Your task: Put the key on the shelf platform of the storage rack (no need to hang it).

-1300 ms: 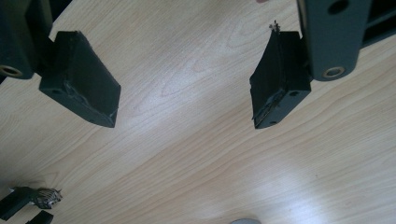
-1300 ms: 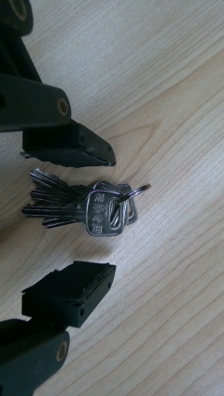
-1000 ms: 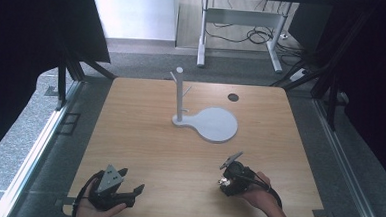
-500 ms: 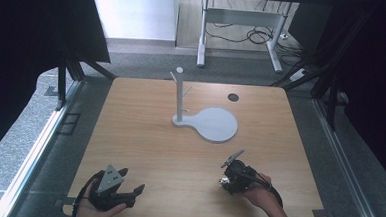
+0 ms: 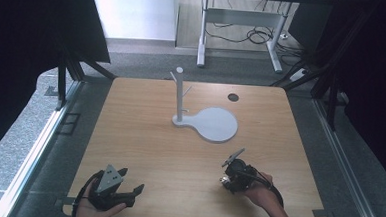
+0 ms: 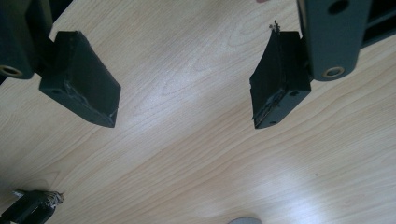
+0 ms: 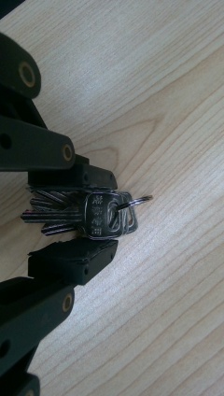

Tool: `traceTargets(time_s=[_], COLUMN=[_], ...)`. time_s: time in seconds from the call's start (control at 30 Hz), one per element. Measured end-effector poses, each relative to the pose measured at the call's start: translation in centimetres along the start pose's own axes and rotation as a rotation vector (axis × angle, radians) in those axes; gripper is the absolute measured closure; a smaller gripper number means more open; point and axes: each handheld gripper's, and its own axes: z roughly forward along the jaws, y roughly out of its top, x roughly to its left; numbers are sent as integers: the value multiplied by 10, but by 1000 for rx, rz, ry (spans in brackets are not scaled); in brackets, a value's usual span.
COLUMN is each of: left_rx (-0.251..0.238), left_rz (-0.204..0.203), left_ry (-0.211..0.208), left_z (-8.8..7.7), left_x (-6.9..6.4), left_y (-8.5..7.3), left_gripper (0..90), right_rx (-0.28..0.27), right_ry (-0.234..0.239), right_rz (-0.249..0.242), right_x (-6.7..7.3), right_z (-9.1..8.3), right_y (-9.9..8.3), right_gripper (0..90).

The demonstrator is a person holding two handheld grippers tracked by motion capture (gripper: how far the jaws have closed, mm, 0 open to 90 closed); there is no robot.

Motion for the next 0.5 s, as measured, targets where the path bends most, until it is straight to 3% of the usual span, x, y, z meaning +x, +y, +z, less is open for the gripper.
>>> traceTargets(time_s=[0.43,0.47,0.5], left_rx=[-2,-2,-4], left_rz=[-3,-5,-5], left_ry=[4,4,4], left_z=[-1,-1,-1], left_x=[1,1,1], left_y=[0,0,0], left_gripper=[247,247,247], right_rx=[-19,-26,-30], right_ry=[-18,-20,-21], right_rz=[-13,-11,-12], right_x=[1,1,1], right_z=[-14,-17,-18], right_y=[1,1,1], right_gripper=[684,699,778])
